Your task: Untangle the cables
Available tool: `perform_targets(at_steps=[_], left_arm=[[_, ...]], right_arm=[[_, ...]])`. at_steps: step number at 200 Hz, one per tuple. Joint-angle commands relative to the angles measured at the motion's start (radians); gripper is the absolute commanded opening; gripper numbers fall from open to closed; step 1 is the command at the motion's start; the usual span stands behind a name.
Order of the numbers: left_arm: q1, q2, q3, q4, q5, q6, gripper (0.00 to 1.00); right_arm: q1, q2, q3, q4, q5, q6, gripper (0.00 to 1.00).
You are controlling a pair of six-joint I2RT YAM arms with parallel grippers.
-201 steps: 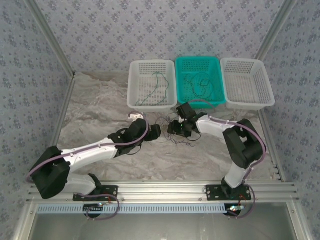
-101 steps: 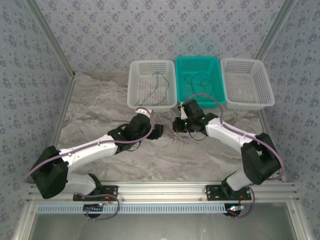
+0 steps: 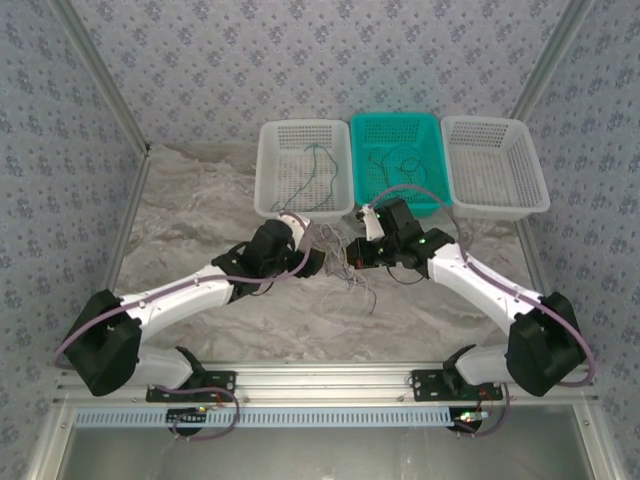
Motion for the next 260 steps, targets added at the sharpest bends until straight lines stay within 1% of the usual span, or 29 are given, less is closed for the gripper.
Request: perform_targets(at_steps=[1,7,23,40,53,70,104,124,142,165,182,191,199,216,224,227,237,250,260], left_arm=[[0.028,-0.033,-0.015,0.05,-0.008,-0.022,0.83],[0.036,-0.037,-0.018,0.051,-0.011,-0.022,0.83],[0.049,-0.053,-0.021,0.059,0.024,0.02,0.83],[0.055,-0.062,-0.016,0.059,0.085,0.098,0.83],[0.057,-0.057,-0.004,0.043,0.098,0.151,0.83],[0.058,-0.044,0.005,0.027,0.059,0.203,0.82],[0.061,-0.031,-0.004,0.049,-0.033,0.252,0.73],[0.061,-0.038,0.001,0.051,-0.051,0.268,0.7],[0.061,-0.075,-0.021,0.084,-0.025,0.304,0.71],[0.061,-0.145,-0.08,0.15,0.048,0.41,0.77],[0.061,-0.182,-0.103,0.164,0.097,0.498,0.82],[0.061,-0.197,-0.117,0.188,0.109,0.529,0.83],[0.061,-0.206,-0.125,0.202,0.096,0.541,0.82],[0.061,-0.208,-0.123,0.211,0.08,0.553,0.76],[0.061,-0.201,-0.118,0.209,0.078,0.557,0.7],[0.062,-0.197,-0.114,0.208,0.074,0.557,0.62],[0.062,-0.185,-0.102,0.197,0.061,0.555,0.46],[0.062,-0.177,-0.098,0.202,0.046,0.546,0.22],[0.062,-0.18,-0.103,0.213,0.029,0.533,0.06]], right_arm=[[0.006,-0.047,0.043,-0.029,-0.049,-0.045,0.0],[0.004,-0.055,0.043,-0.031,-0.052,-0.047,0.0],[0.004,-0.071,0.054,-0.041,-0.074,-0.057,0.0],[0.003,-0.081,0.073,-0.059,-0.118,-0.075,0.0],[0.004,-0.087,0.089,-0.074,-0.14,-0.087,0.0],[0.005,-0.1,0.105,-0.083,-0.172,-0.095,0.0],[0.01,-0.131,0.123,-0.074,-0.258,-0.096,0.0],[0.014,-0.136,0.136,-0.091,-0.291,-0.118,0.0],[0.014,-0.139,0.139,-0.11,-0.285,-0.131,0.0],[0.014,-0.138,0.137,-0.108,-0.31,-0.134,0.0],[0.015,-0.136,0.136,-0.103,-0.317,-0.132,0.0],[0.014,-0.136,0.136,-0.101,-0.321,-0.132,0.0],[0.015,-0.136,0.137,-0.095,-0.328,-0.13,0.0],[0.015,-0.136,0.139,-0.079,-0.354,-0.124,0.0],[0.015,-0.136,0.141,-0.074,-0.364,-0.121,0.0],[0.015,-0.136,0.141,-0.072,-0.368,-0.121,0.0],[0.015,-0.136,0.14,-0.067,-0.375,-0.12,0.0],[0.015,-0.137,0.139,-0.068,-0.374,-0.118,0.0],[0.014,-0.137,0.136,-0.073,-0.366,-0.121,0.0]])
